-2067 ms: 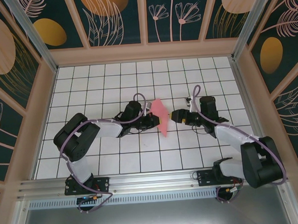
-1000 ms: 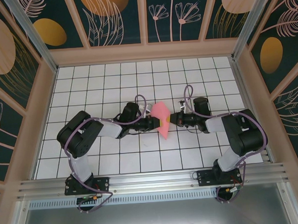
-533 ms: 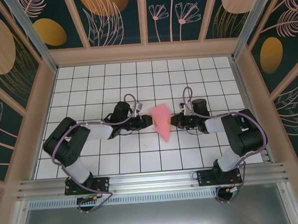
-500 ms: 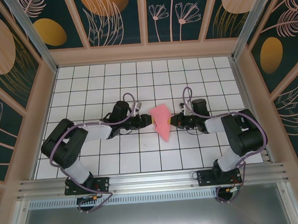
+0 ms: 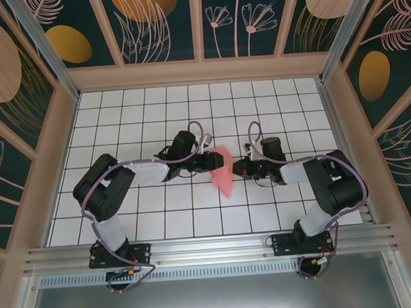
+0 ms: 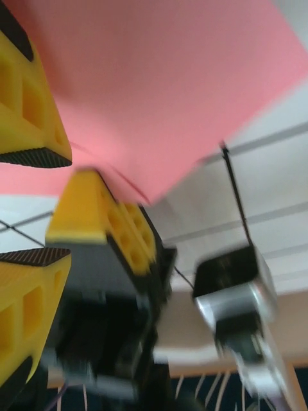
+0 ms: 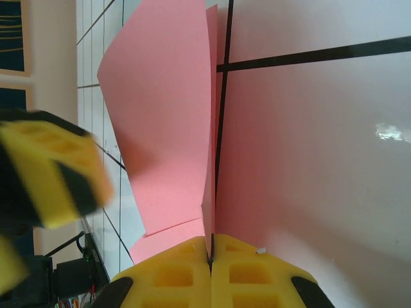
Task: Fold a paper plane with a square sheet of paper (fold left side to right side)
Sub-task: Fold the wing for the fifth time at the center of the table.
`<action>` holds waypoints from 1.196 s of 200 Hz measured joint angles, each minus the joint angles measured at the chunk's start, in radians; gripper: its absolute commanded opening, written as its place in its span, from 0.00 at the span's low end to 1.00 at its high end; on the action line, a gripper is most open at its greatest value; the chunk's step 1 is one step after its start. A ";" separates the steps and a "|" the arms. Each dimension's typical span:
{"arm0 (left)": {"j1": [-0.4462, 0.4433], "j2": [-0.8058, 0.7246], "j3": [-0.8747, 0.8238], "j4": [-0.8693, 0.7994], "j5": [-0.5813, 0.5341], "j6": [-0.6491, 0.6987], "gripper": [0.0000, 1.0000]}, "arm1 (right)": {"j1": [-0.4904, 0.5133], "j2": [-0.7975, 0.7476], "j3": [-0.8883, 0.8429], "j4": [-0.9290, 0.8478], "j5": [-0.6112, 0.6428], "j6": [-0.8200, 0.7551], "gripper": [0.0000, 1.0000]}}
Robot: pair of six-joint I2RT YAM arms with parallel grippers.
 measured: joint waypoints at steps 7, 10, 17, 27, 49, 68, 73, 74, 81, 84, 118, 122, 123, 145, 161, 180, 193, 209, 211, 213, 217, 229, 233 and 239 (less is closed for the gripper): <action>0.000 0.017 0.000 -0.010 -0.006 0.000 0.40 | 0.000 0.000 0.000 -0.005 0.003 -0.001 0.04; 0.000 0.023 0.000 -0.014 -0.011 0.000 0.40 | 0.000 0.000 0.000 -0.010 0.006 -0.002 0.04; 0.000 0.034 -0.001 -0.023 -0.020 -0.001 0.40 | 0.000 0.000 0.000 -0.018 0.011 -0.004 0.05; 0.000 0.040 -0.004 -0.032 -0.027 -0.001 0.40 | 0.000 0.000 0.000 -0.029 0.019 -0.007 0.09; 0.001 0.046 -0.006 -0.037 -0.035 0.000 0.40 | 0.000 -0.006 0.000 -0.052 0.030 -0.019 0.18; 0.001 0.057 -0.006 -0.036 -0.042 -0.001 0.40 | 0.000 -0.023 0.000 -0.072 0.039 -0.027 0.26; 0.001 0.062 -0.006 -0.035 -0.041 -0.001 0.40 | 0.000 -0.028 0.000 -0.075 0.040 -0.031 0.28; 0.001 0.064 -0.006 -0.035 -0.041 0.000 0.40 | 0.000 -0.029 0.000 -0.076 0.040 -0.030 0.28; 0.001 0.073 -0.006 -0.031 -0.041 -0.001 0.40 | 0.000 -0.035 0.000 -0.081 0.042 -0.032 0.31; 0.001 0.077 -0.006 -0.029 -0.041 -0.001 0.40 | 0.000 -0.039 0.000 -0.084 0.043 -0.035 0.32; 0.004 0.096 -0.006 -0.011 -0.032 -0.007 0.39 | 0.000 -0.059 0.000 -0.120 0.051 -0.051 0.42; 0.004 0.096 -0.006 -0.010 -0.030 -0.008 0.39 | 0.000 -0.060 0.000 -0.126 0.052 -0.049 0.43; 0.004 0.097 -0.006 -0.009 -0.030 -0.008 0.39 | 0.000 -0.061 0.000 -0.127 0.052 -0.050 0.43; 0.005 0.098 -0.006 -0.006 -0.028 -0.013 0.38 | 0.002 -0.068 -0.001 -0.139 0.052 -0.050 0.44; 0.006 0.100 -0.006 -0.005 -0.026 -0.014 0.38 | 0.010 -0.070 -0.002 -0.146 0.053 -0.048 0.43; 0.008 0.101 -0.006 -0.005 -0.023 -0.014 0.37 | 0.032 -0.073 -0.002 -0.149 0.057 -0.042 0.42; 0.008 0.102 -0.005 -0.004 -0.022 -0.014 0.37 | 0.052 -0.074 -0.003 -0.149 0.064 -0.032 0.40; 0.010 0.106 -0.001 -0.006 -0.019 -0.014 0.37 | 0.072 -0.074 -0.003 -0.147 0.074 -0.018 0.36; 0.010 0.107 0.000 -0.007 -0.018 -0.014 0.37 | 0.074 -0.074 -0.003 -0.147 0.076 -0.014 0.35; 0.010 0.108 0.002 -0.007 -0.018 -0.014 0.37 | 0.076 -0.074 -0.003 -0.146 0.077 -0.012 0.35; 0.010 0.109 0.004 -0.010 -0.016 -0.014 0.37 | 0.080 -0.074 -0.003 -0.145 0.079 -0.008 0.34; 0.011 0.113 0.013 -0.022 -0.013 -0.013 0.37 | 0.089 -0.073 -0.003 -0.141 0.084 0.007 0.30; 0.011 0.113 0.016 -0.026 -0.011 -0.013 0.37 | 0.093 -0.073 -0.003 -0.140 0.087 0.013 0.28; 0.011 0.114 0.019 -0.031 -0.011 -0.012 0.37 | 0.098 -0.073 -0.003 -0.136 0.093 0.023 0.25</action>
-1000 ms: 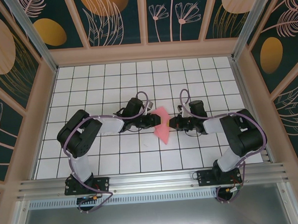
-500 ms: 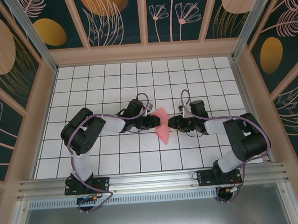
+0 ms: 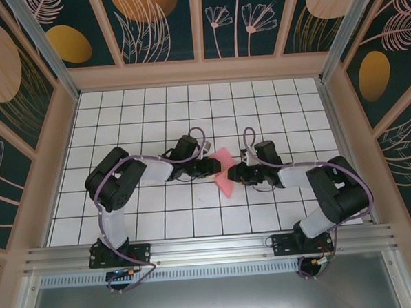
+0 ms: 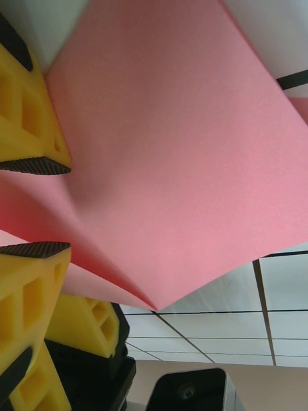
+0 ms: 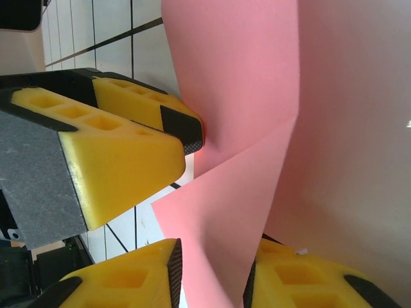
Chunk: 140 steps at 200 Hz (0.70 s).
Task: Fold a paper plane with a square sheet of paper (fold left side to right side)
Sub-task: Fold the wing for the fifth time at the center of the table.
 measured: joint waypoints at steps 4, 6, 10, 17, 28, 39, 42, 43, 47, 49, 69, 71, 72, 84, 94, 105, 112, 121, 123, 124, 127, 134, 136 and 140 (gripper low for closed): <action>0.000 0.000 0.002 -0.003 0.000 0.001 0.37 | 0.003 0.000 0.000 0.004 0.003 0.001 0.23; 0.000 0.000 0.003 -0.005 0.000 0.002 0.37 | 0.005 0.000 -0.001 0.005 0.005 0.008 0.22; 0.002 0.000 0.005 -0.009 0.000 0.003 0.38 | 0.008 0.000 -0.001 0.011 0.007 0.008 0.20; 0.005 0.000 0.007 -0.012 0.001 0.005 0.39 | 0.013 0.000 -0.002 0.016 0.011 0.019 0.18; 0.006 0.000 0.010 -0.016 0.006 0.009 0.41 | 0.019 0.000 -0.007 0.033 0.018 0.041 0.14; 0.010 -0.002 0.014 -0.022 0.014 0.014 0.45 | 0.026 0.000 -0.016 0.055 0.029 0.062 0.10; 0.011 -0.002 0.014 -0.023 0.014 0.018 0.45 | 0.028 0.000 -0.020 0.061 0.034 0.067 0.10; 0.011 -0.003 0.014 -0.023 0.014 0.019 0.46 | 0.029 0.000 -0.021 0.063 0.034 0.068 0.09; 0.013 -0.005 0.015 -0.023 0.011 0.022 0.47 | 0.031 0.000 -0.025 0.070 0.038 0.081 0.09; 0.015 -0.007 0.016 -0.025 0.010 0.026 0.47 | 0.032 0.000 -0.027 0.073 0.041 0.083 0.08; 0.047 -0.047 0.016 -0.056 -0.016 0.048 0.50 | 0.050 0.000 -0.048 0.112 0.079 0.134 0.08; 0.050 -0.051 0.016 -0.060 -0.018 0.051 0.50 | 0.053 0.000 -0.050 0.115 0.084 0.138 0.08; 0.053 -0.056 0.016 -0.062 -0.019 0.051 0.50 | 0.055 0.000 -0.051 0.116 0.085 0.140 0.08; 0.074 -0.098 0.016 -0.083 -0.035 0.062 0.50 | 0.071 0.000 -0.057 0.131 0.116 0.166 0.08; 0.091 -0.140 0.016 -0.098 -0.050 0.070 0.50 | 0.082 0.000 -0.060 0.140 0.142 0.187 0.08; 0.100 -0.183 0.016 -0.110 -0.062 0.076 0.47 | 0.094 0.000 -0.061 0.153 0.169 0.210 0.08; 0.100 -0.206 0.016 -0.112 -0.064 0.077 0.46 | 0.100 -0.001 -0.061 0.161 0.189 0.222 0.08; 0.097 -0.228 0.011 -0.110 -0.063 0.076 0.45 | 0.109 -0.002 -0.064 0.174 0.210 0.239 0.08; 0.097 -0.233 0.008 -0.110 -0.062 0.074 0.45 | 0.111 -0.003 -0.065 0.177 0.214 0.243 0.08; 0.096 -0.235 0.008 -0.110 -0.062 0.073 0.45 | 0.114 -0.003 -0.066 0.179 0.217 0.245 0.08; 0.094 -0.242 0.002 -0.106 -0.061 0.072 0.45 | 0.116 -0.004 -0.066 0.181 0.224 0.250 0.08; 0.087 -0.254 -0.012 -0.101 -0.060 0.066 0.45 | 0.125 -0.005 -0.068 0.188 0.240 0.262 0.08; 0.085 -0.257 -0.016 -0.100 -0.058 0.063 0.45 | 0.127 -0.005 -0.068 0.189 0.244 0.265 0.09; 0.079 -0.261 -0.026 -0.097 -0.056 0.058 0.45 | 0.132 -0.005 -0.068 0.193 0.254 0.270 0.09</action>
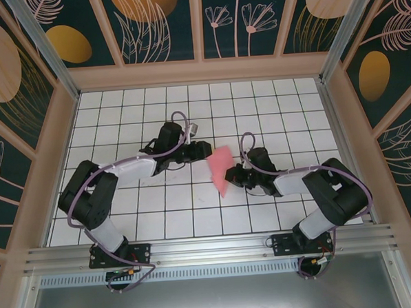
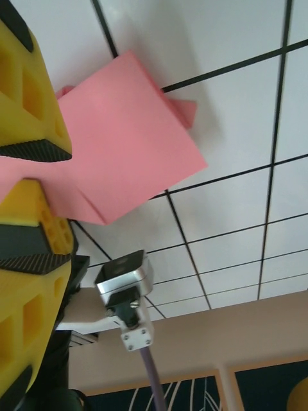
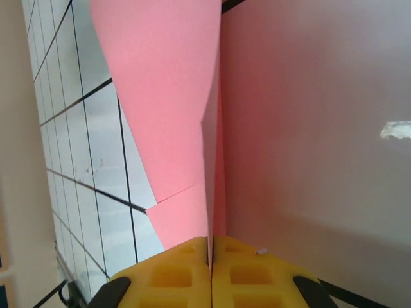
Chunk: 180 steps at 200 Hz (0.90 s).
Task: Fold a paper plane with a square sheet of paper (fold left side to right side)
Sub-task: Fold the wing for the fifth time at the center of the table.
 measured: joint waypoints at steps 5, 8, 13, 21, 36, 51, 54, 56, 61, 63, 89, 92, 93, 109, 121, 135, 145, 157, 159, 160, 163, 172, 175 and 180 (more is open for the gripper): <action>-0.010 -0.002 -0.010 0.003 0.002 -0.008 0.45 | 0.006 0.000 0.000 0.004 0.010 0.007 0.09; -0.015 -0.002 -0.015 0.004 0.003 -0.010 0.45 | 0.009 0.000 0.000 0.006 0.017 0.010 0.09; -0.027 0.000 -0.024 0.006 0.003 -0.020 0.44 | 0.015 0.000 0.000 0.010 0.025 0.018 0.09; -0.051 0.004 -0.038 0.008 0.005 -0.035 0.44 | 0.024 0.000 0.000 0.016 0.041 0.026 0.09; -0.092 0.017 -0.055 0.016 0.012 -0.066 0.41 | 0.036 0.000 0.000 0.027 0.059 0.041 0.10; -0.119 0.047 -0.058 0.037 0.015 -0.097 0.39 | 0.042 0.000 0.000 0.038 0.073 0.050 0.10; -0.121 0.053 -0.058 0.040 0.015 -0.100 0.38 | 0.043 0.000 0.000 0.039 0.075 0.051 0.10; -0.122 0.058 -0.058 0.044 0.015 -0.103 0.38 | 0.043 0.000 0.000 0.040 0.076 0.051 0.10; -0.122 0.071 -0.058 0.049 0.015 -0.112 0.38 | 0.043 0.000 0.000 0.042 0.078 0.052 0.10; -0.122 0.077 -0.058 0.052 0.015 -0.116 0.38 | 0.043 0.000 0.000 0.042 0.081 0.052 0.10; -0.119 0.137 -0.055 0.068 0.011 -0.146 0.36 | 0.045 0.002 -0.006 0.043 0.098 0.058 0.12; -0.119 0.142 -0.055 0.068 0.007 -0.146 0.36 | 0.045 0.002 -0.006 0.044 0.097 0.059 0.13; -0.119 0.144 -0.055 0.068 0.007 -0.147 0.36 | 0.045 0.002 -0.006 0.044 0.098 0.059 0.13; -0.120 0.170 -0.053 0.068 -0.005 -0.153 0.35 | 0.045 0.002 -0.007 0.046 0.099 0.059 0.15; -0.120 0.187 -0.053 0.071 -0.008 -0.159 0.34 | 0.045 0.002 -0.007 0.046 0.098 0.058 0.18; -0.119 0.191 -0.048 0.072 -0.008 -0.167 0.34 | 0.045 0.002 -0.007 0.045 0.099 0.053 0.22; -0.118 0.194 -0.046 0.071 -0.008 -0.170 0.33 | 0.044 0.002 -0.007 0.039 0.099 0.051 0.27; -0.118 0.195 -0.046 0.070 -0.008 -0.171 0.33 | 0.043 0.002 -0.007 0.030 0.098 0.040 0.32; -0.118 0.196 -0.046 0.070 -0.008 -0.172 0.33 | 0.041 0.001 -0.007 0.025 0.098 0.039 0.33; -0.118 0.196 -0.046 0.070 -0.008 -0.172 0.32 | 0.040 0.001 -0.007 0.024 0.098 0.038 0.33; -0.117 0.196 -0.045 0.070 -0.008 -0.172 0.32 | 0.038 0.000 -0.007 0.022 0.097 0.032 0.35; -0.117 0.198 -0.043 0.068 -0.008 -0.175 0.32 | 0.030 -0.009 -0.009 0.013 0.090 0.023 0.40; -0.116 0.199 -0.043 0.068 -0.008 -0.175 0.32 | 0.027 -0.014 -0.010 0.008 0.088 0.014 0.41; -0.116 0.200 -0.042 0.068 -0.007 -0.175 0.31 | 0.017 -0.027 -0.012 0.003 0.081 0.007 0.43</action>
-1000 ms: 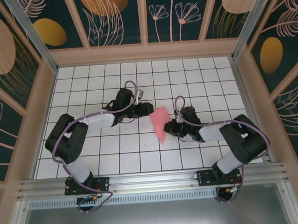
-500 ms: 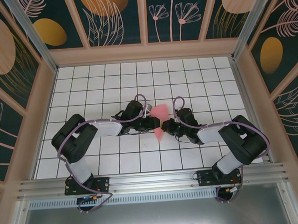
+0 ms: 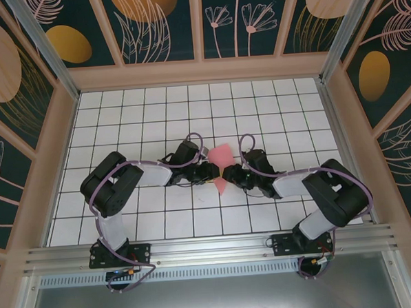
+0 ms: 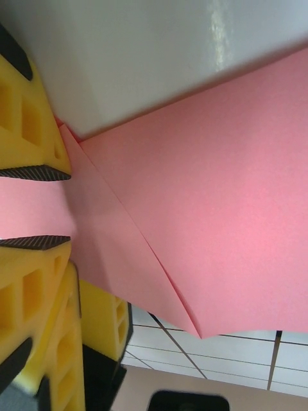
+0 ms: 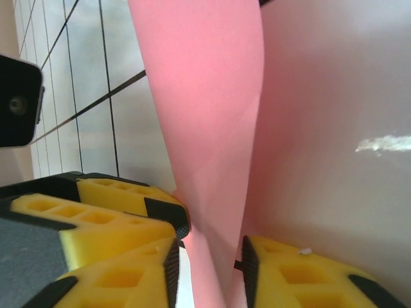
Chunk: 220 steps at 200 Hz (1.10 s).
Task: Fold a paper plane with a square sheet of paper (fold left side to right side)
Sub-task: Fold the wing for the fifth time at the center of the table.
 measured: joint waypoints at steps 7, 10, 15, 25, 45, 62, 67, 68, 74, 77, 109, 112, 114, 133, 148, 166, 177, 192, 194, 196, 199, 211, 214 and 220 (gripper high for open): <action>0.001 0.002 0.000 0.000 0.001 0.000 0.31 | -0.013 -0.020 -0.002 -0.008 -0.010 -0.012 0.45; 0.002 0.003 0.000 0.000 0.002 -0.001 0.31 | -0.019 -0.029 -0.003 -0.009 -0.013 -0.013 0.46; 0.002 0.003 0.001 0.000 0.004 -0.003 0.31 | -0.034 -0.047 -0.004 -0.016 -0.023 -0.023 0.47; 0.003 0.004 0.002 -0.001 0.006 -0.003 0.31 | -0.064 -0.079 -0.005 -0.027 -0.038 -0.038 0.48; 0.004 0.005 0.002 -0.001 0.007 -0.004 0.30 | -0.130 -0.121 -0.005 -0.049 -0.060 -0.067 0.48; 0.004 0.005 0.002 -0.001 0.007 -0.004 0.30 | -0.177 -0.126 -0.005 -0.067 -0.073 -0.082 0.48; 0.004 0.005 0.002 -0.001 0.008 -0.004 0.30 | -0.189 -0.125 -0.006 -0.074 -0.080 -0.086 0.49; 0.004 0.005 0.002 -0.001 0.008 -0.004 0.30 | -0.190 -0.125 -0.006 -0.075 -0.081 -0.086 0.49; 0.004 0.005 0.002 -0.001 0.008 -0.004 0.30 | -0.200 -0.121 -0.006 -0.079 -0.089 -0.090 0.48; 0.004 0.005 0.002 -0.001 0.007 -0.004 0.30 | -0.203 -0.118 -0.006 -0.079 -0.093 -0.091 0.48; 0.004 0.005 0.002 -0.003 0.007 -0.004 0.29 | -0.206 -0.046 0.002 -0.078 -0.141 -0.093 0.47; 0.004 0.005 0.002 -0.003 0.007 -0.004 0.29 | -0.205 -0.039 0.003 -0.078 -0.143 -0.093 0.47; 0.004 0.005 0.002 -0.003 0.007 -0.004 0.29 | -0.205 -0.034 0.004 -0.078 -0.146 -0.093 0.47; 0.004 0.005 0.002 -0.004 0.006 -0.004 0.29 | -0.197 0.008 0.026 -0.078 -0.158 -0.097 0.43; 0.004 0.005 0.003 -0.007 0.005 -0.004 0.29 | -0.181 0.037 0.053 -0.078 -0.168 -0.100 0.41; 0.004 0.005 0.004 -0.010 0.003 -0.004 0.28 | -0.154 0.063 0.080 -0.073 -0.172 -0.101 0.38; 0.004 0.005 0.005 -0.011 0.002 -0.004 0.28 | -0.135 0.073 0.086 -0.071 -0.171 -0.100 0.37; 0.004 0.005 0.006 -0.015 0.000 -0.003 0.27 | -0.111 0.078 0.087 -0.071 -0.169 -0.096 0.36; 0.004 0.005 0.006 -0.015 0.000 -0.004 0.27 | -0.107 0.078 0.087 -0.071 -0.169 -0.096 0.36; 0.004 0.005 0.006 -0.016 0.000 -0.003 0.27 | -0.103 0.079 0.087 -0.071 -0.167 -0.095 0.37; 0.004 0.005 0.006 -0.016 0.000 -0.004 0.27 | -0.099 0.079 0.087 -0.071 -0.167 -0.092 0.37; 0.004 0.005 0.006 -0.017 0.000 -0.003 0.27 | -0.079 0.079 0.085 -0.071 -0.163 -0.087 0.36; 0.004 0.006 0.007 -0.017 0.000 -0.003 0.27 | -0.074 0.079 0.084 -0.070 -0.161 -0.083 0.36; 0.004 0.006 0.007 -0.017 0.000 -0.003 0.27 | -0.066 0.078 0.080 -0.066 -0.157 -0.079 0.35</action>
